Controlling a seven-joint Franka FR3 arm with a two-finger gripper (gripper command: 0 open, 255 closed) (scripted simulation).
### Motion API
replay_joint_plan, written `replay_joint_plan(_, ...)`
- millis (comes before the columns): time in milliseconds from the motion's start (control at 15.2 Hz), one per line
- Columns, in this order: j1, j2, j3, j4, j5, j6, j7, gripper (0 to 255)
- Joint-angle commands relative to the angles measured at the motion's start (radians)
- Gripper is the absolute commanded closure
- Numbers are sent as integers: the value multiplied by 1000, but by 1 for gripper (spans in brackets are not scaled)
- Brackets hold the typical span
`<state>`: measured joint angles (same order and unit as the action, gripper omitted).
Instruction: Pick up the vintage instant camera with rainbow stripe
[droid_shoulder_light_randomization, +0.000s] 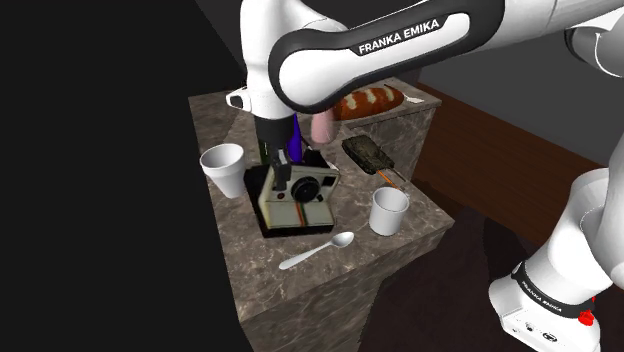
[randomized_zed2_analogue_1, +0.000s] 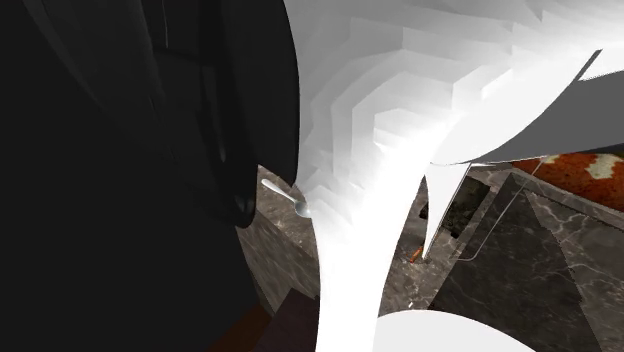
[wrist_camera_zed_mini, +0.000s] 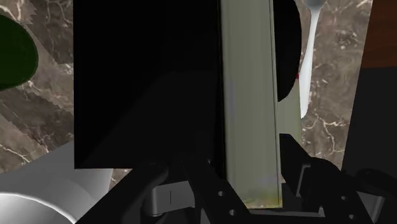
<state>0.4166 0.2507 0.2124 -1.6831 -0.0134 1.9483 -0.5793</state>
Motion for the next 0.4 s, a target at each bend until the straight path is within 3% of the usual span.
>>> replay_joint_plan(0, 0, -6, 1, 24, 1, -24, -1, 255)
replay_joint_plan(330, 0, -12, 1, 59, 2, -65, -1, 255)
